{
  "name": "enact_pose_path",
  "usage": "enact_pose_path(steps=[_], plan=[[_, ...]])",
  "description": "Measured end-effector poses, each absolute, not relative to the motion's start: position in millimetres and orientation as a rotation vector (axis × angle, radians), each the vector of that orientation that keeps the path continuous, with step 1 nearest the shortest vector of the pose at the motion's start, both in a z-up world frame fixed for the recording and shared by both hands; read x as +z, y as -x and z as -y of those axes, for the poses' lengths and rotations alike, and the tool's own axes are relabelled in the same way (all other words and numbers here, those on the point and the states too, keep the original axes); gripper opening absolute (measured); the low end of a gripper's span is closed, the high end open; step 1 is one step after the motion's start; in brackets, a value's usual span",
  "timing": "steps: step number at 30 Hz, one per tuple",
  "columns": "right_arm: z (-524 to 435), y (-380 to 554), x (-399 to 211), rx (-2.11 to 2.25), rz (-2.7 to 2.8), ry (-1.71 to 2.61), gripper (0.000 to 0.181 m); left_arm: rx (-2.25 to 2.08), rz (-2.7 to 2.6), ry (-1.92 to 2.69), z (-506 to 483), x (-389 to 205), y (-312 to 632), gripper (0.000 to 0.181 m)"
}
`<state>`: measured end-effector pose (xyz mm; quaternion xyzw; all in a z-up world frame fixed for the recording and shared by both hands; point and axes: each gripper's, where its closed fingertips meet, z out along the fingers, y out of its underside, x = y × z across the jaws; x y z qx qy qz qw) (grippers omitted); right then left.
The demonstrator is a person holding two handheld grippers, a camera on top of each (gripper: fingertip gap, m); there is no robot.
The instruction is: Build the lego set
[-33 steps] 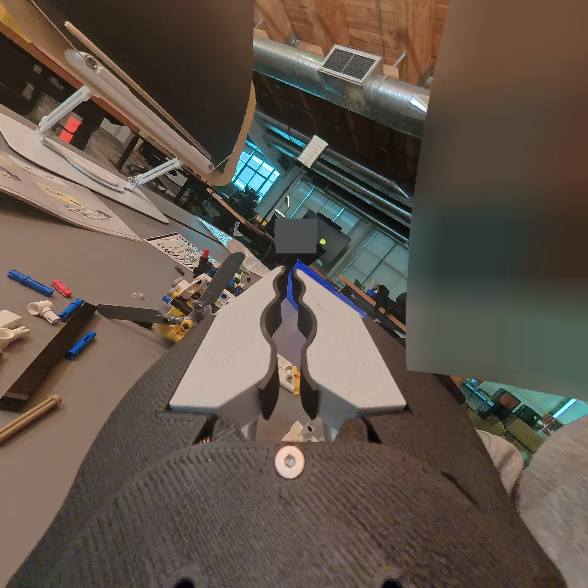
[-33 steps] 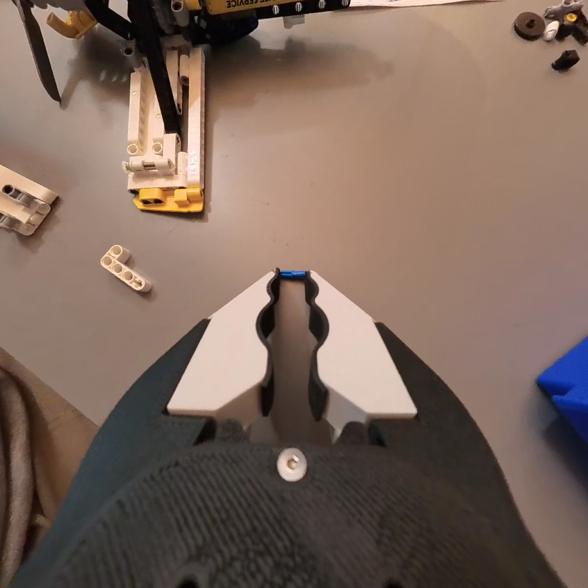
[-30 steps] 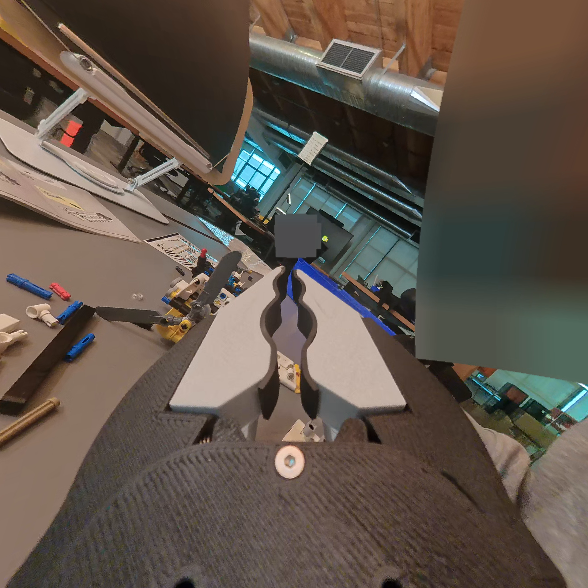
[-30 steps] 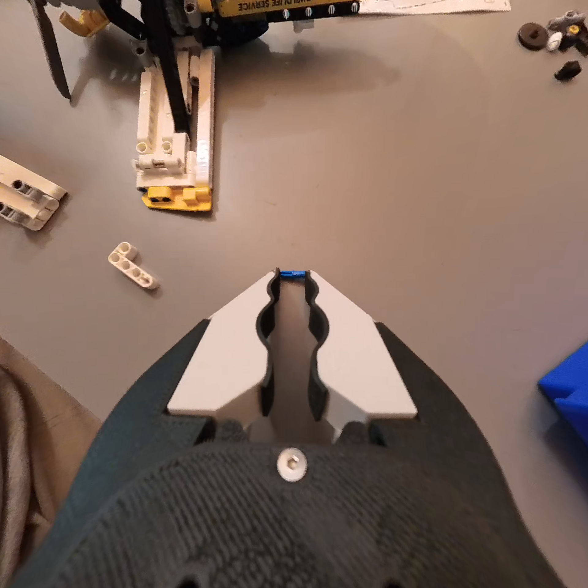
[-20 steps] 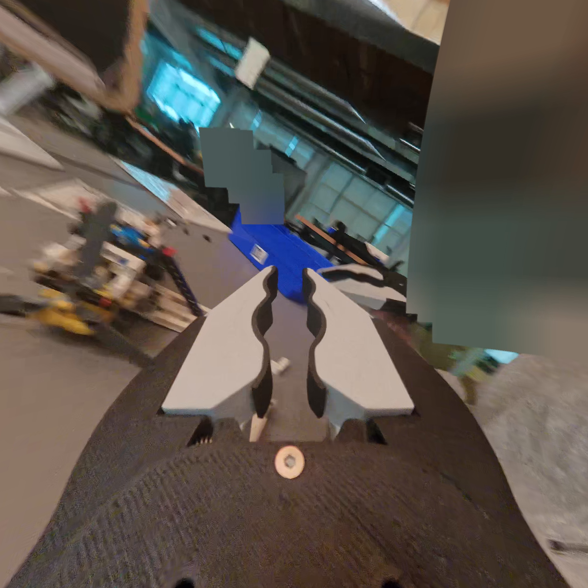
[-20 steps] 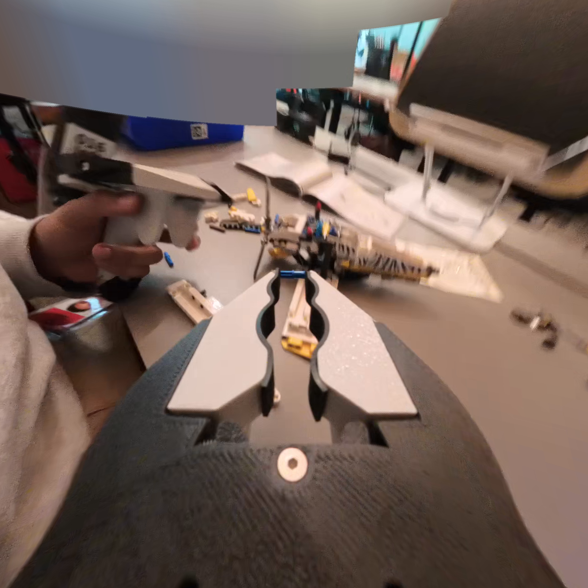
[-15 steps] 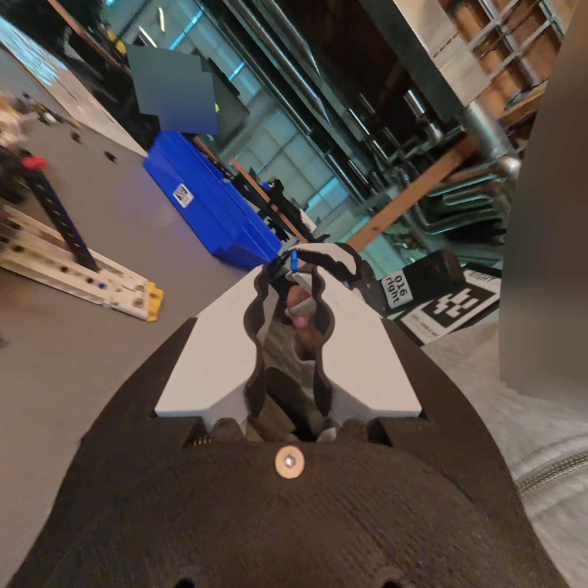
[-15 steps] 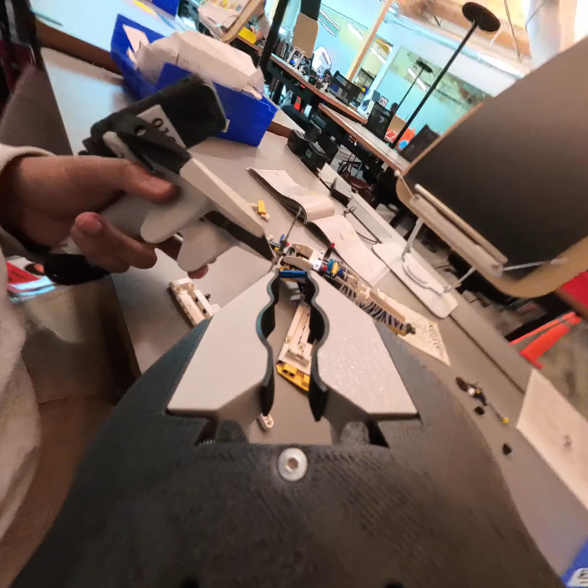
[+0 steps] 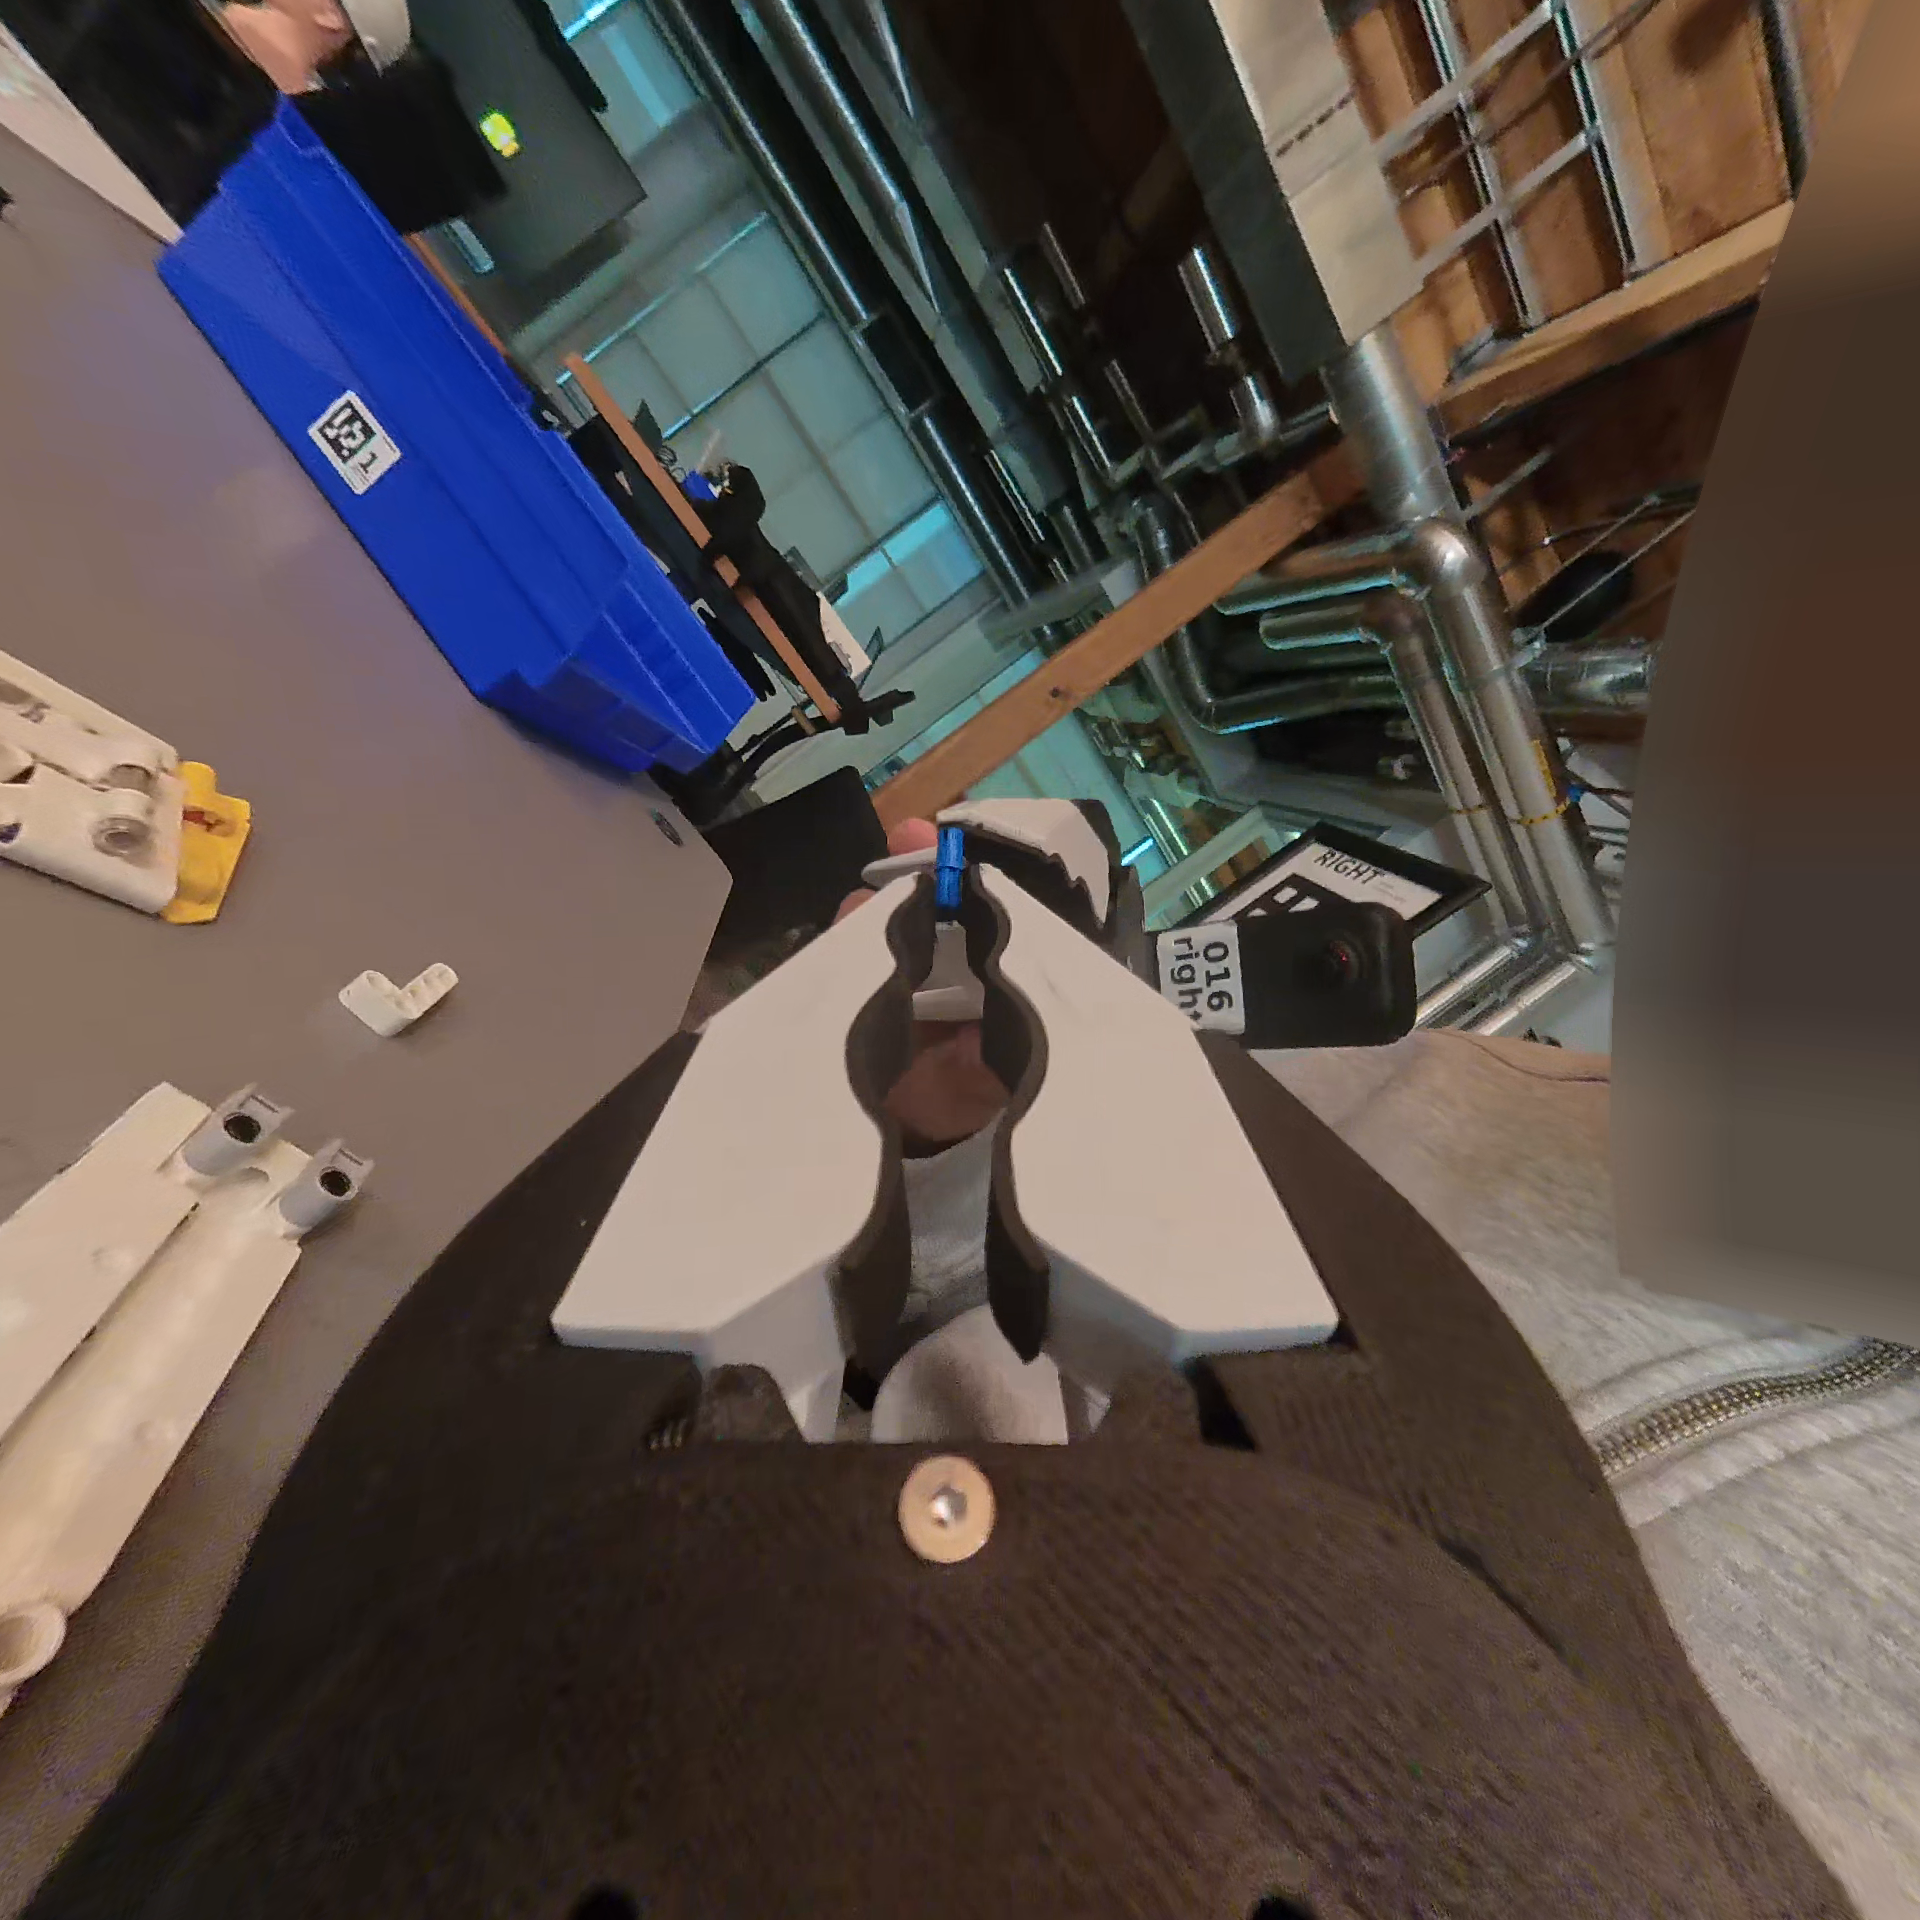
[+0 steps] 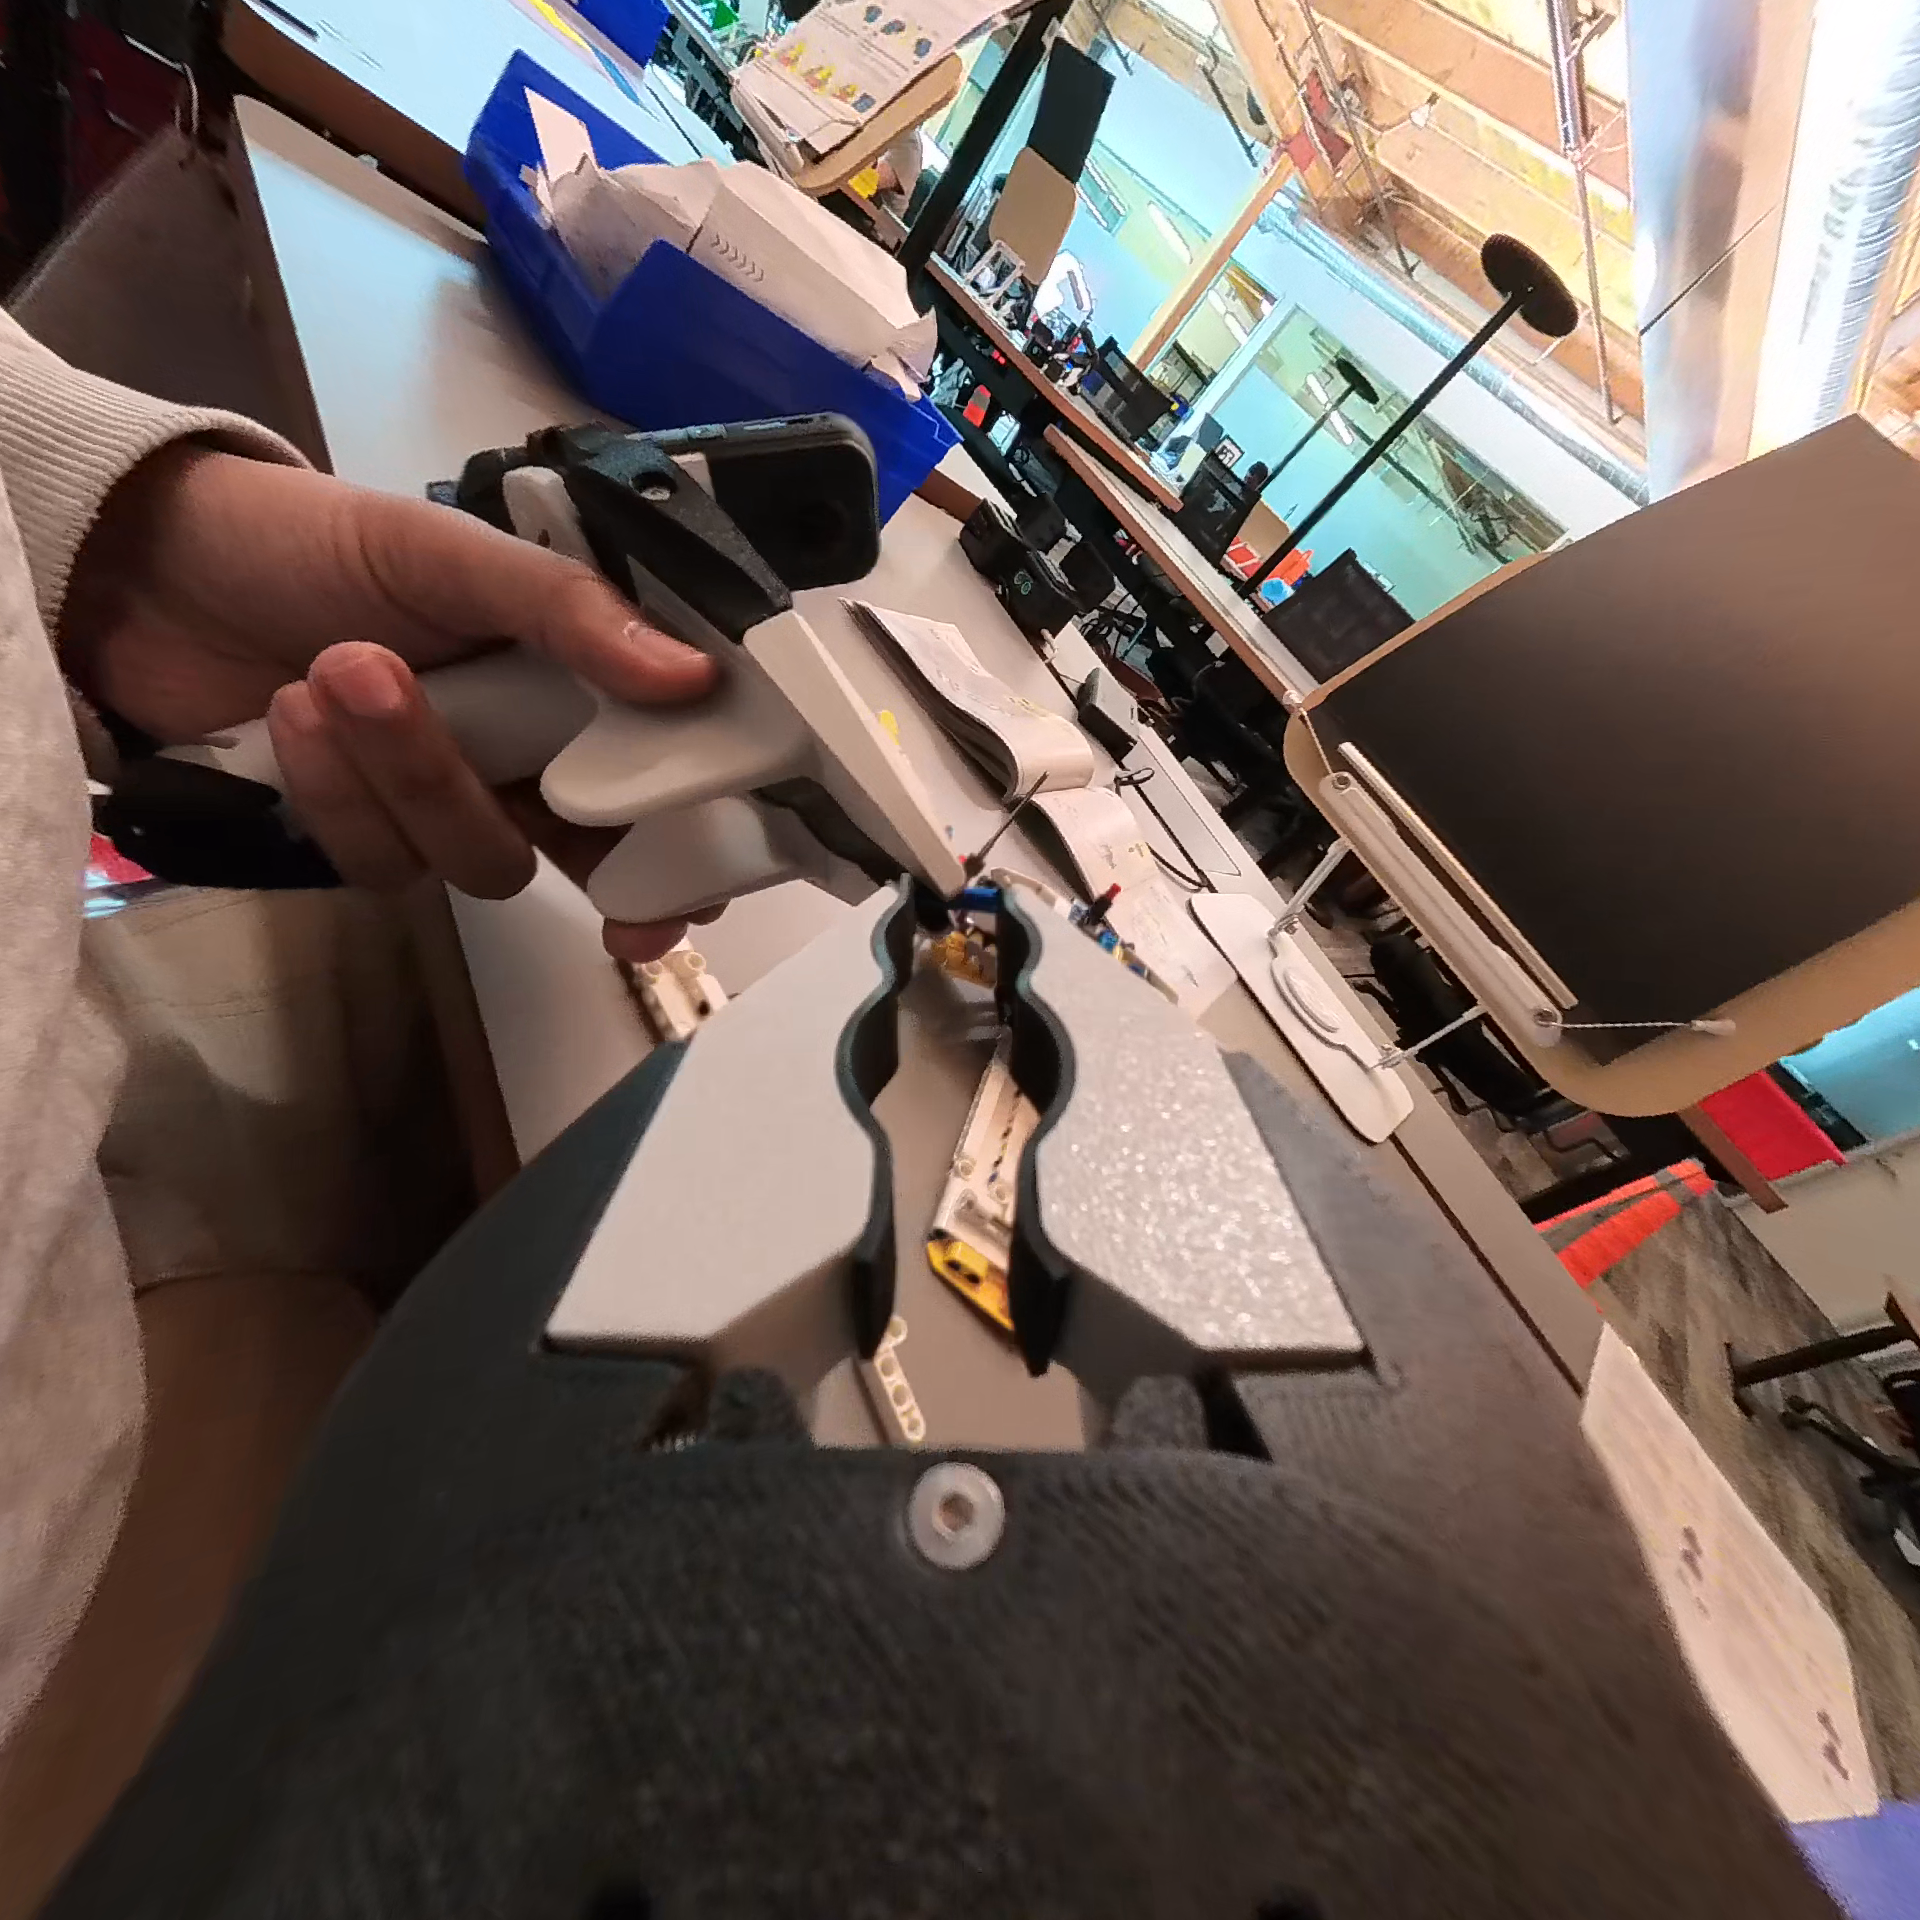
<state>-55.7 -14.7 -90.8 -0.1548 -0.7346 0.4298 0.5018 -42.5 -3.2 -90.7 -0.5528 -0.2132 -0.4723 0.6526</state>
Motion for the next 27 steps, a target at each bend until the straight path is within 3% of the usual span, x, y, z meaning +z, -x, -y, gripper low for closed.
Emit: enact_pose_path(steps=[8, 16, 27], plan=[[5, 38, -94, 1.227, 1.92, 0.413, 0.029, -1.045, 0.374, 1.387, 8, -104, 34, 0.003], [32, 3, -86, 1.49, 2.164, 0.146, 0.02, -1.507, 0.164, 1.28, 30, -88, -7, 0.003], [46, -1, -82, 1.663, 2.275, 0.042, 0.007, -1.628, 0.127, 1.21, 36, -85, -11, 0.004]])
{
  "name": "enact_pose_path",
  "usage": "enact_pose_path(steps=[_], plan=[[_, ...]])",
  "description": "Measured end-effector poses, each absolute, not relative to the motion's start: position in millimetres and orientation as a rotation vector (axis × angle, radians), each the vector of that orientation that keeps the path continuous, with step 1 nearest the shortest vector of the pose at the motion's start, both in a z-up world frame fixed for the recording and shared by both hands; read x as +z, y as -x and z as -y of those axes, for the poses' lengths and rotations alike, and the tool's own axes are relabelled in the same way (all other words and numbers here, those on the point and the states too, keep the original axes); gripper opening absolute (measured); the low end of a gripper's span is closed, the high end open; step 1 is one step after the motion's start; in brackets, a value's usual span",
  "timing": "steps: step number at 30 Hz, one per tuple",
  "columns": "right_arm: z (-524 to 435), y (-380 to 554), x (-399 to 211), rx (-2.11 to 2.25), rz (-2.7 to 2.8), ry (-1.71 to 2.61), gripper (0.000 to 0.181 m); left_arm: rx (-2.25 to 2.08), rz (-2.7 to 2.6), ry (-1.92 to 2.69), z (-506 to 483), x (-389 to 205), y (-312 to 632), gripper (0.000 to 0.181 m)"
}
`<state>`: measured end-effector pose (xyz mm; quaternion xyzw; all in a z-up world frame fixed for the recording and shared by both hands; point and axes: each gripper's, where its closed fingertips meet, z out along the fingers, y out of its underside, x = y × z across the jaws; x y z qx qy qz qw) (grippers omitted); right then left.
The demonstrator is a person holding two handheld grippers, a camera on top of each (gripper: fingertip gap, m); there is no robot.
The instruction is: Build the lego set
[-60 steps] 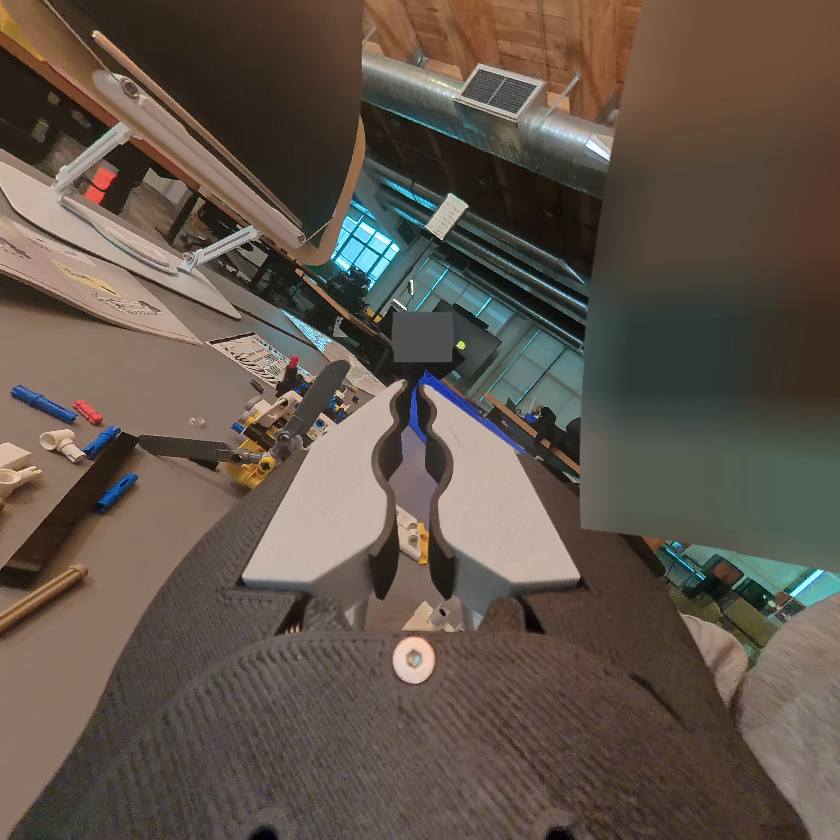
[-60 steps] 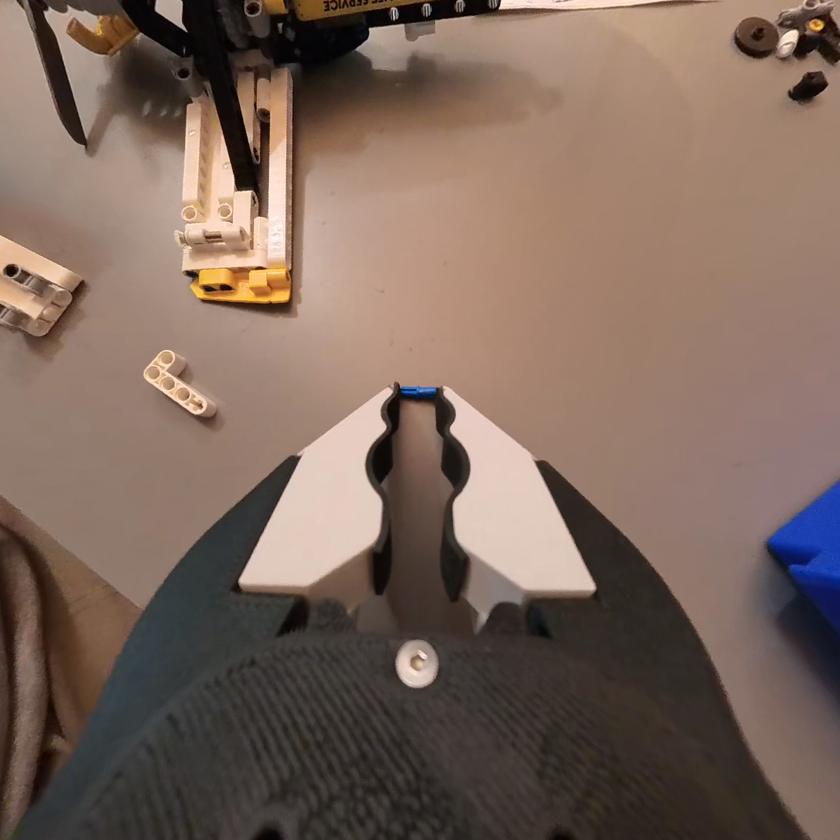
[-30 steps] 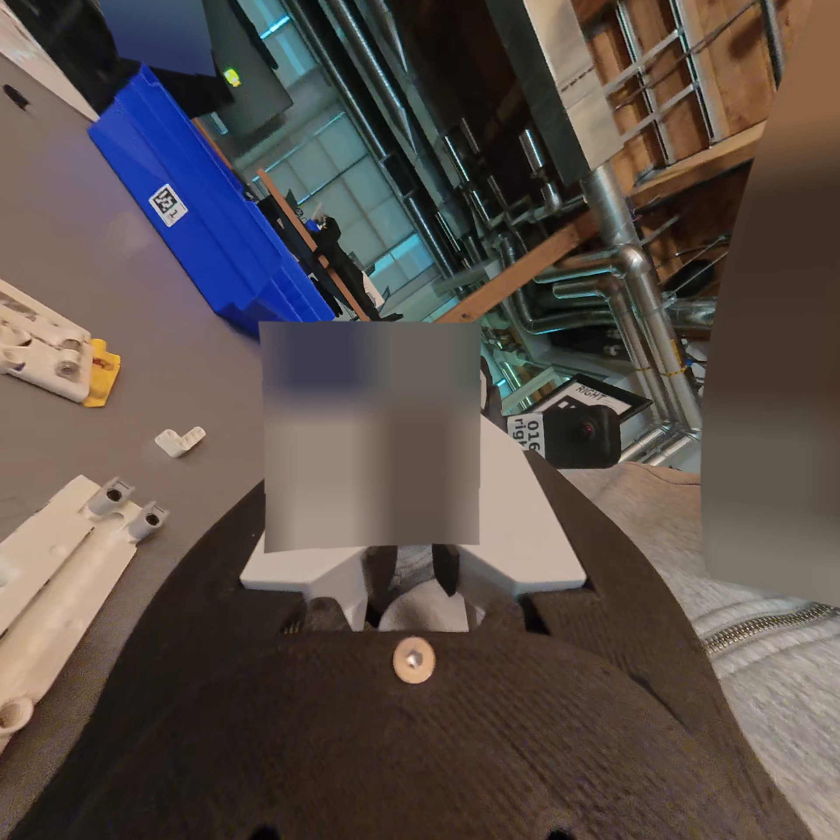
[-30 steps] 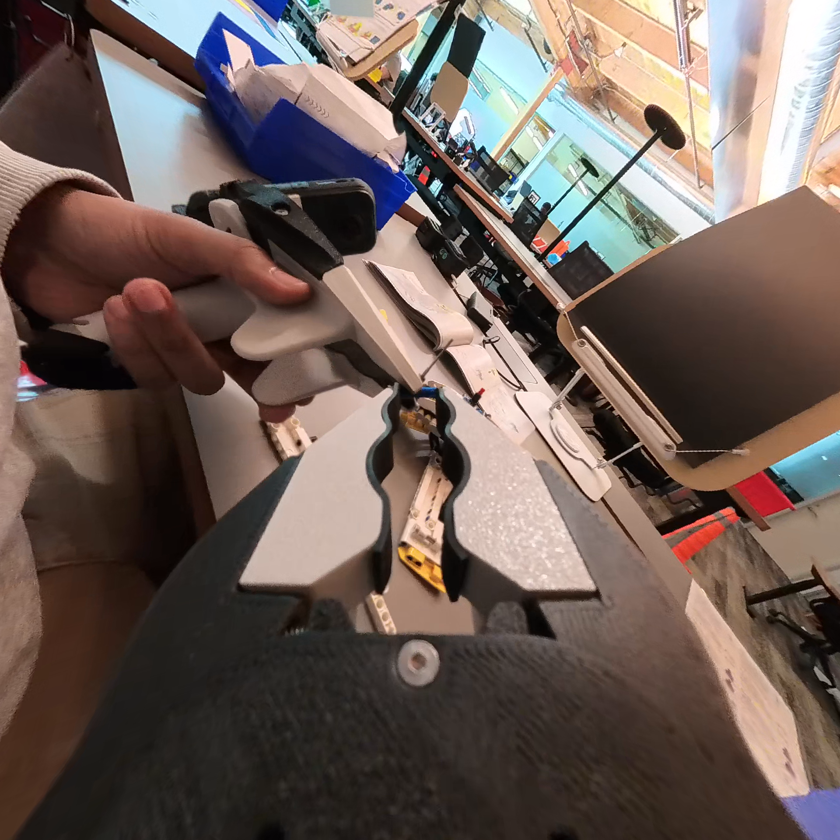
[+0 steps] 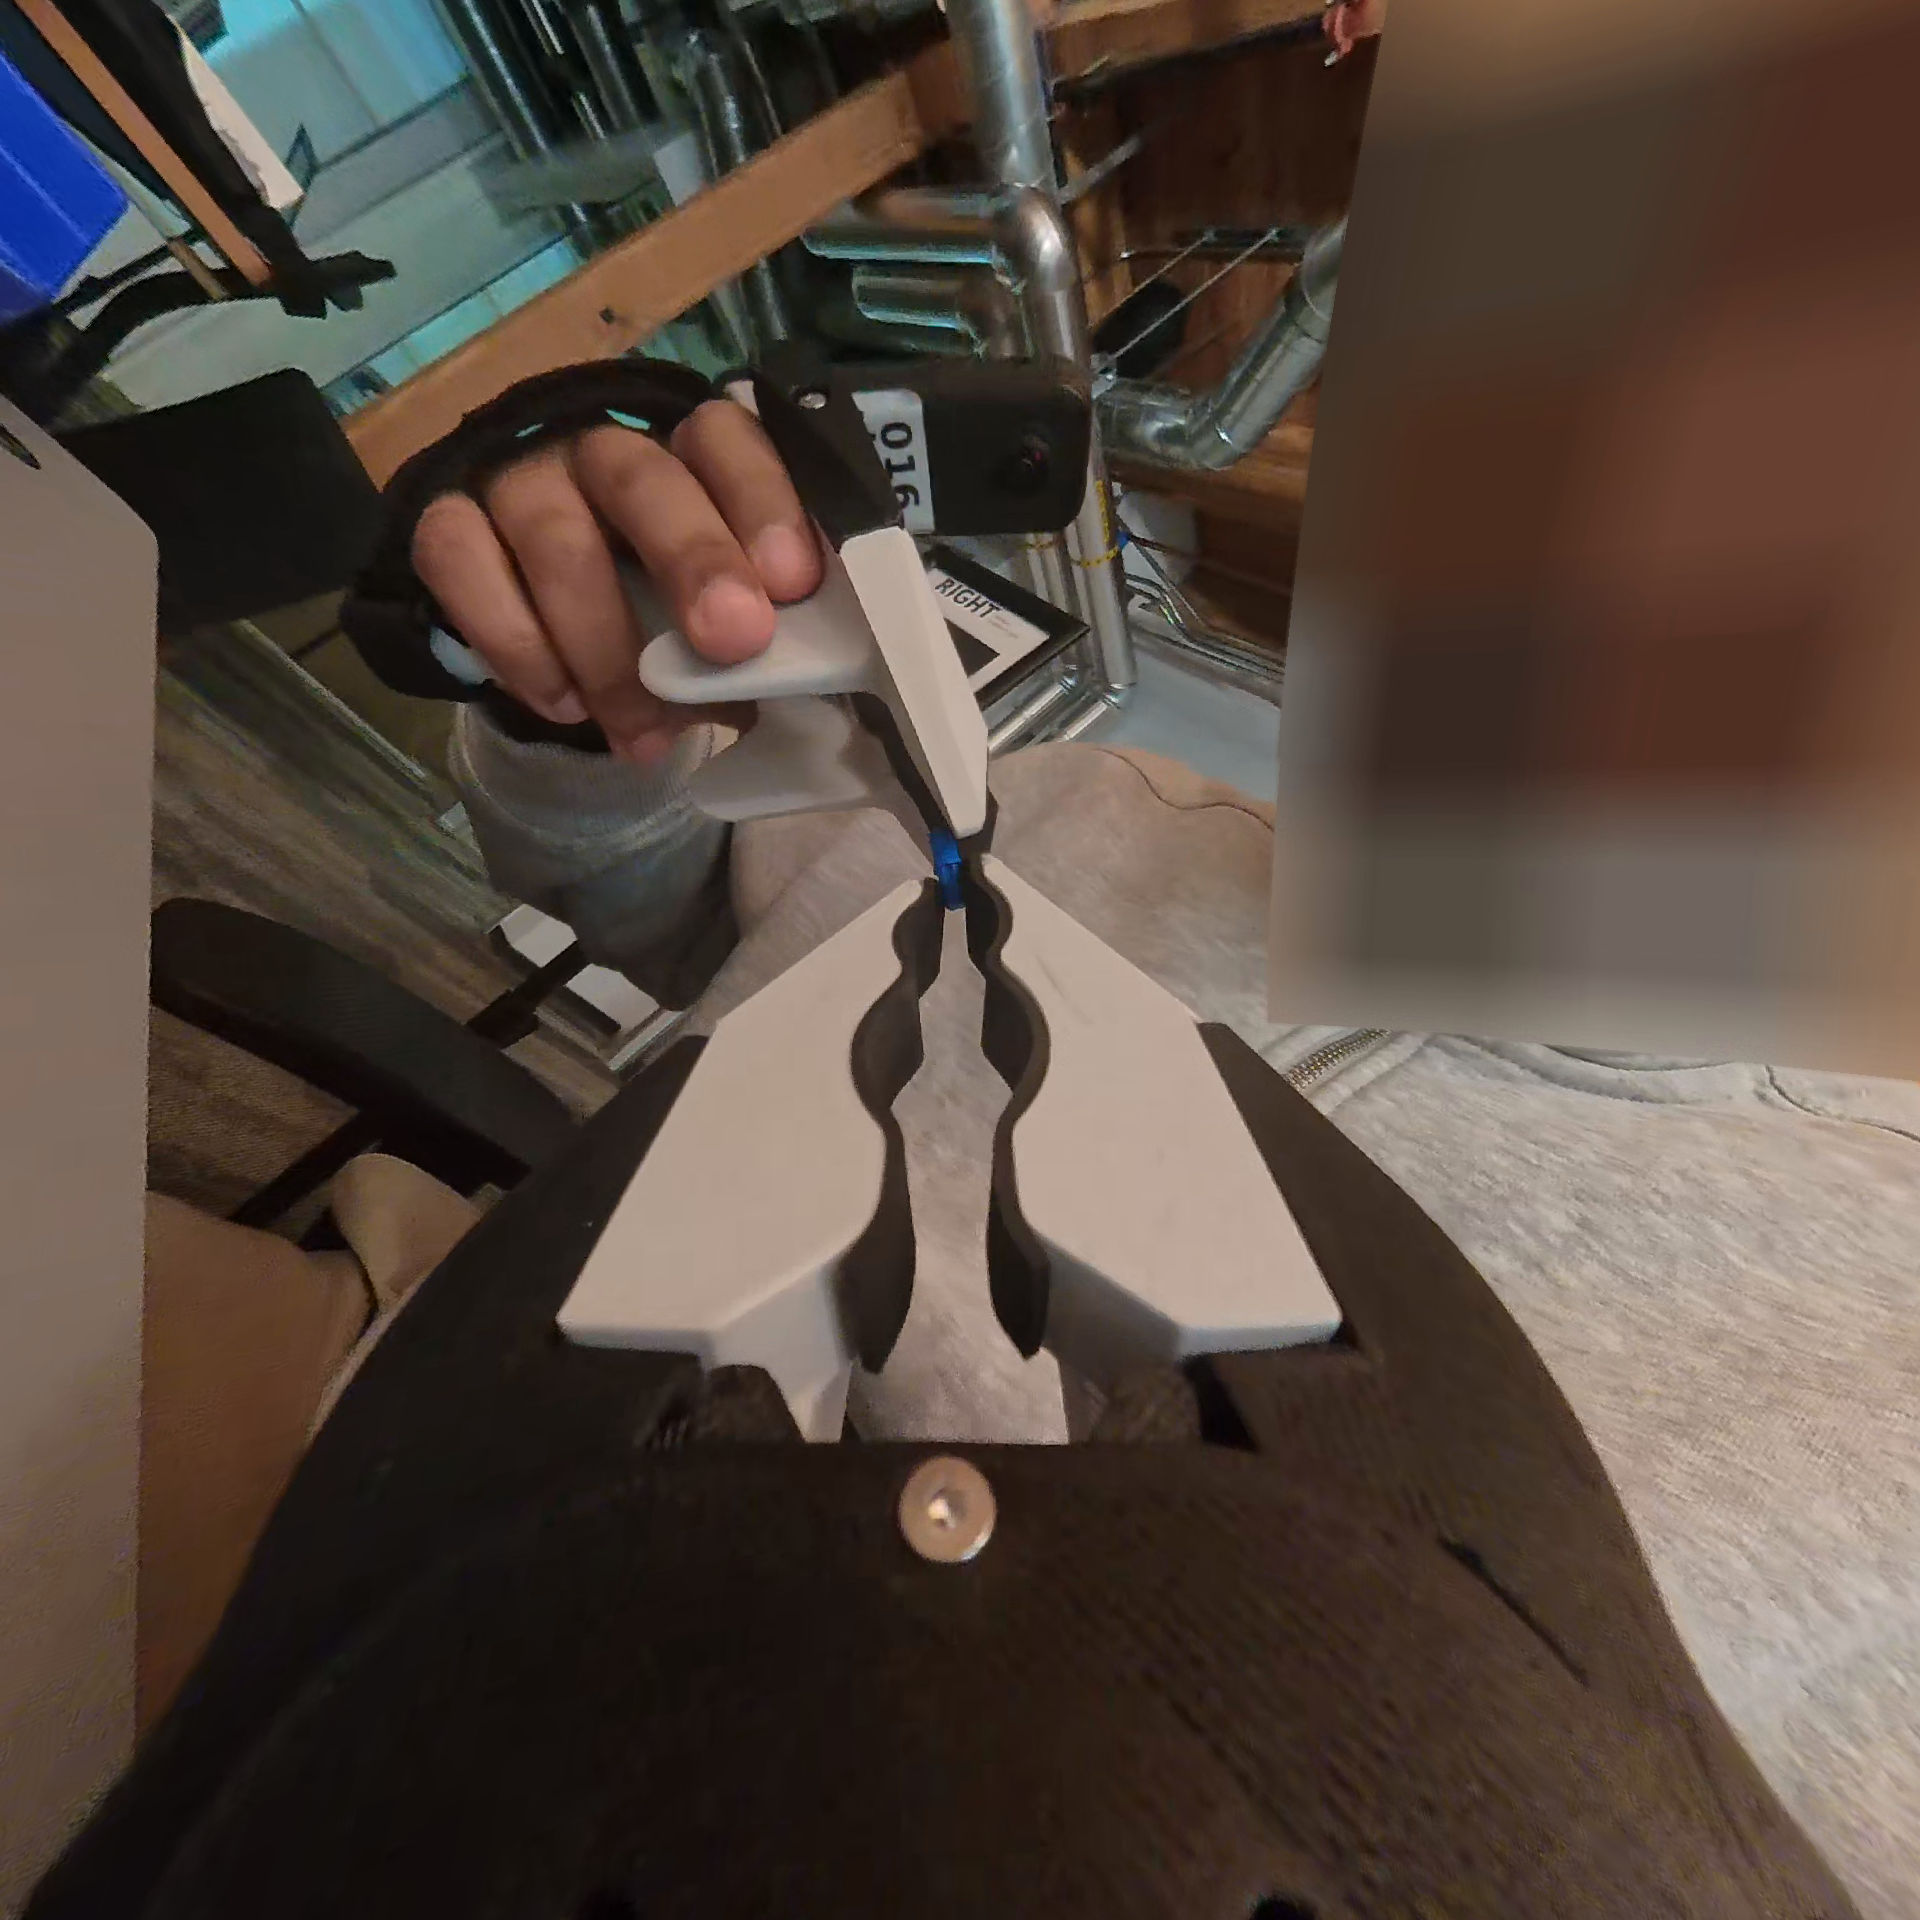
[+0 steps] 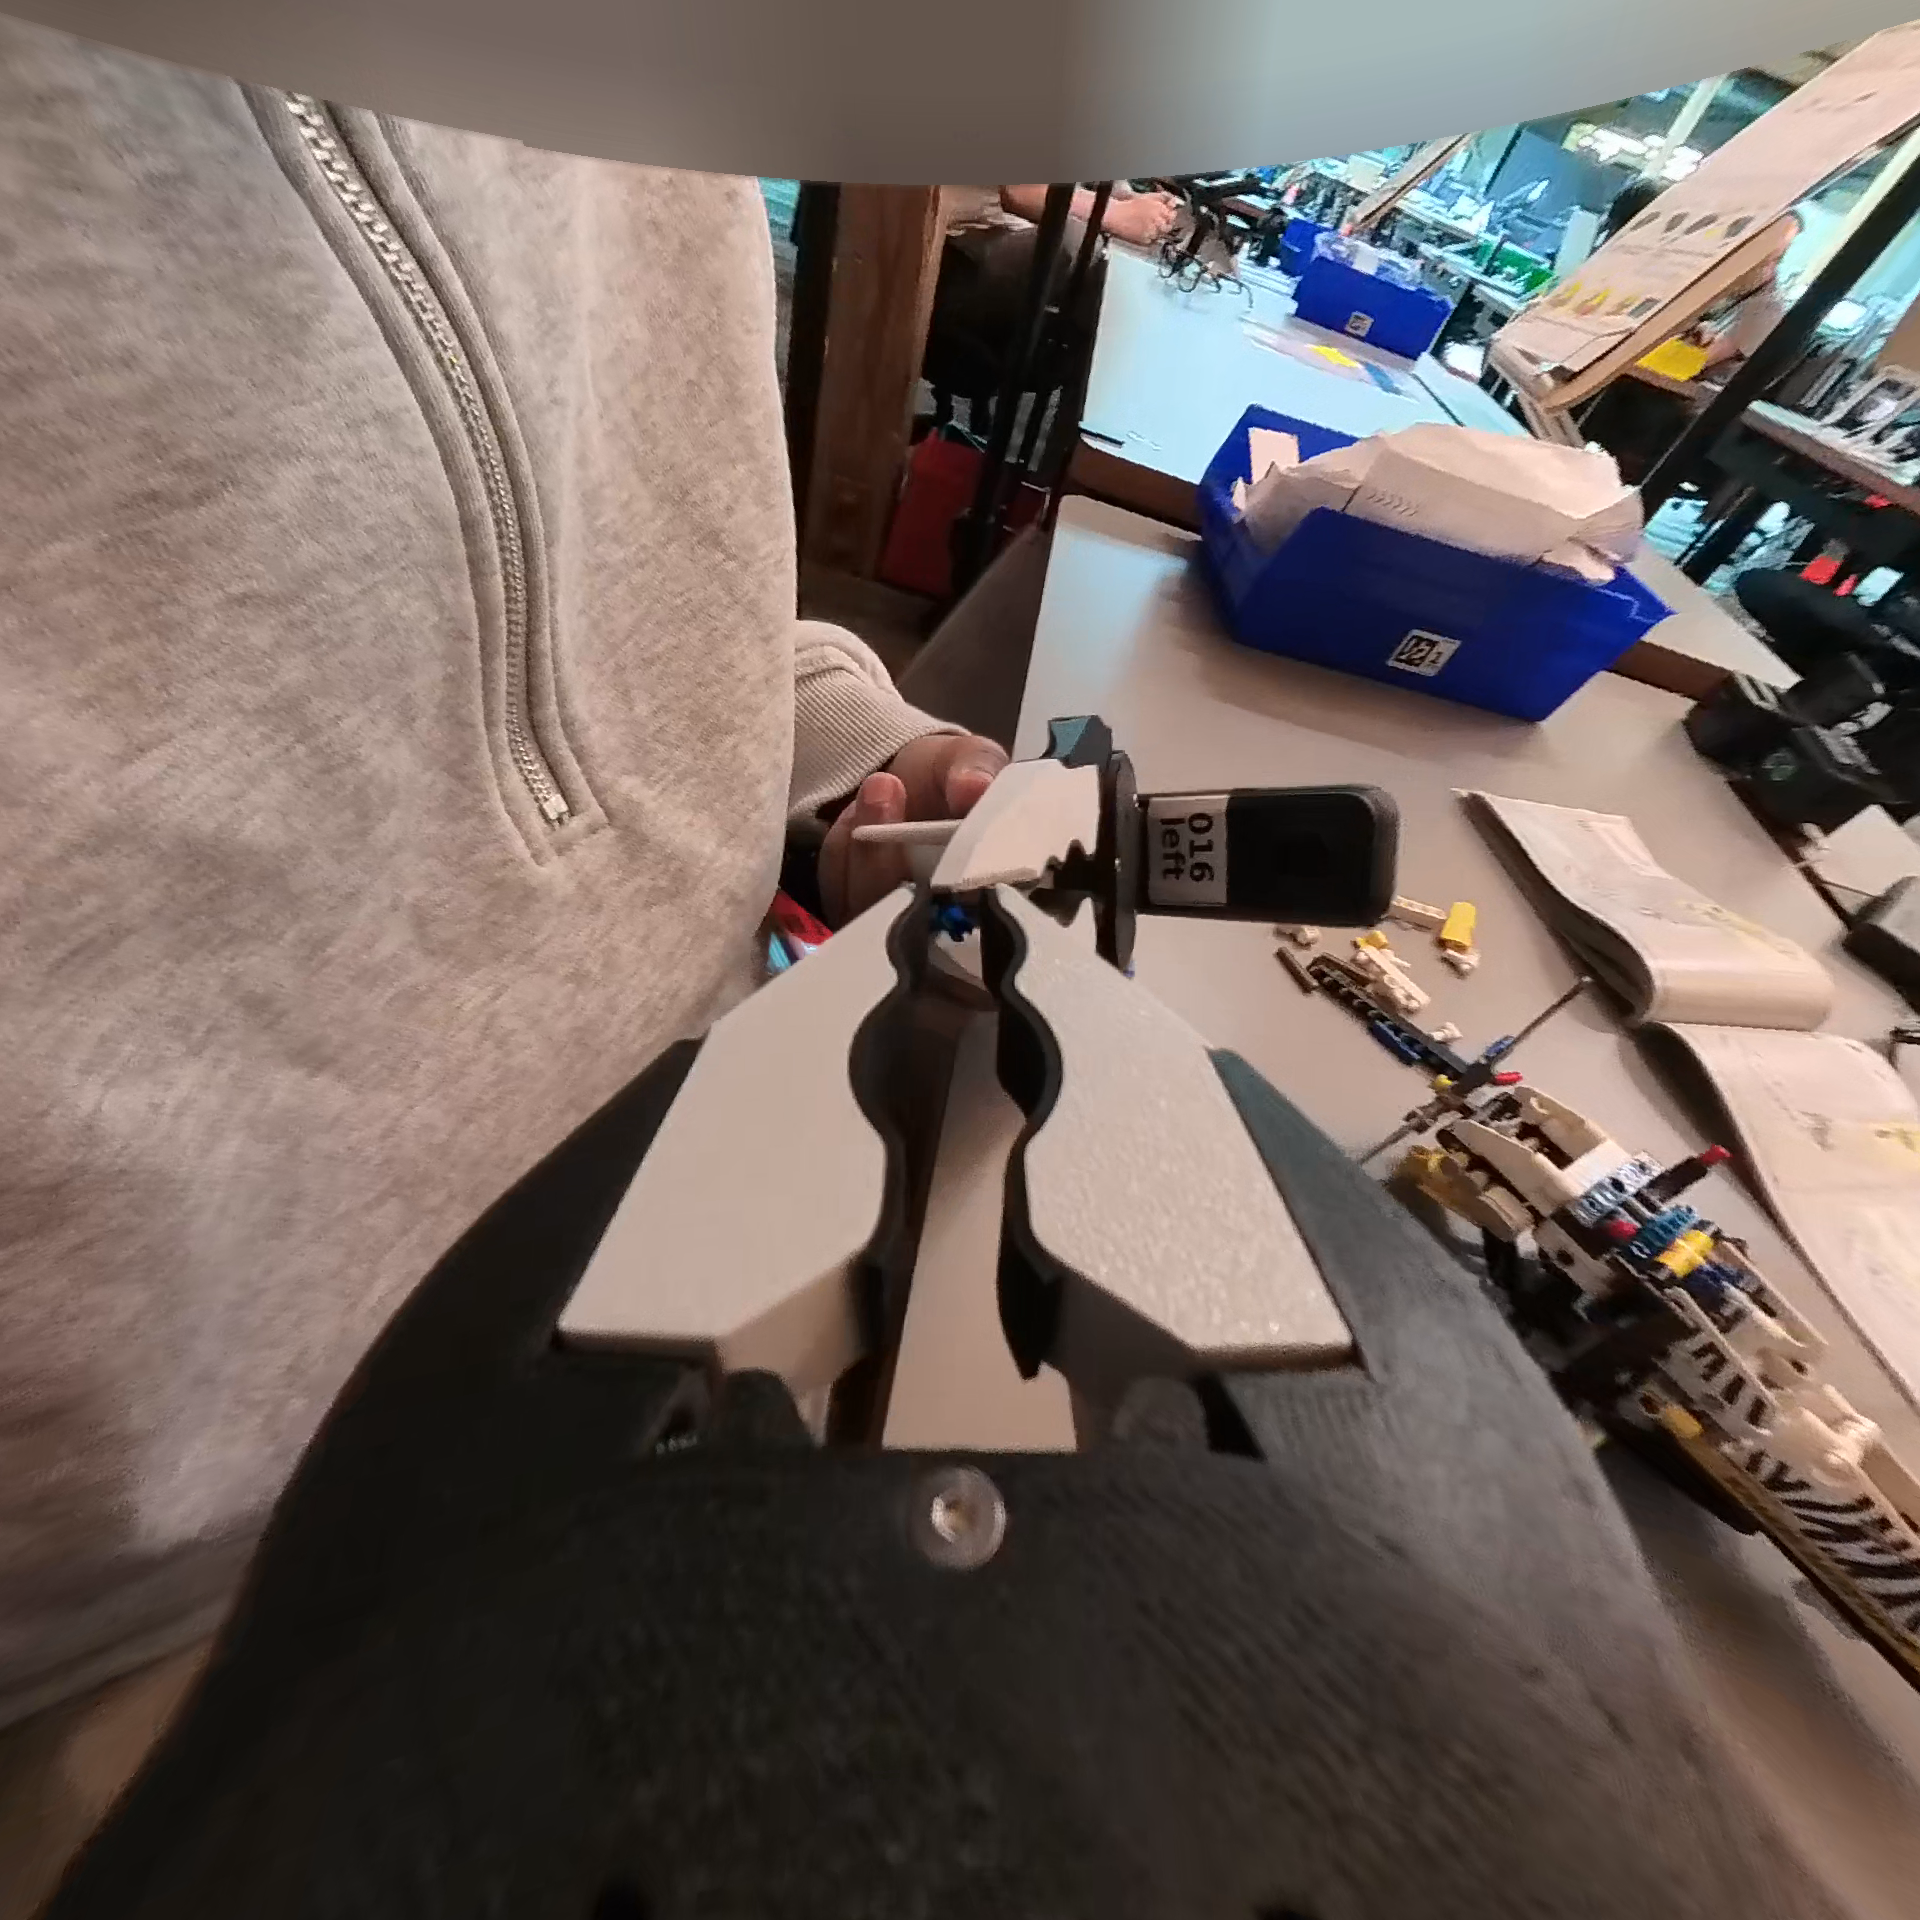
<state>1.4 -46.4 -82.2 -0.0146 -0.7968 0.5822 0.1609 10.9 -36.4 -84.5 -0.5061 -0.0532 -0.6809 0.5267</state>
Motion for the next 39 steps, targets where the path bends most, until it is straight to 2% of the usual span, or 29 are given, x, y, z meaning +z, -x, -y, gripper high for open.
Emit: enact_pose_path(steps=[11, 15, 17, 21, 26, 30, 39], plan=[[44, 1, -87, 1.714, 2.409, 0.128, 0.002, -1.561, 0.148, 1.203, 34, -87, -6, 0.004], [27, 20, -80, 1.699, 2.37, 0.351, 0.002, -1.368, 0.18, 1.255, 35, -94, 9, 0.015], [5, 41, -92, 1.535, 2.37, 0.56, 0.002, -1.295, 0.171, 1.248, 42, -92, 15, 0.016], [-47, 59, -154, 1.045, 2.513, 0.997, 0.003, -1.122, 0.194, 1.178, 56, -83, 34, 0.01], [-82, 56, -207, 0.58, 2.65, 1.105, 0.003, -0.891, 0.228, 1.287, 63, -100, 48, 0.006], [-79, 59, -211, 0.475, 2.712, 1.103, 0.003, -0.767, 0.213, 1.368, 68, -114, 48, 0.005], [-81, 58, -214, 0.322, 2.73, 1.206, 0.003, -0.821, 0.212, 1.32, 74, -111, 48, 0.007]])
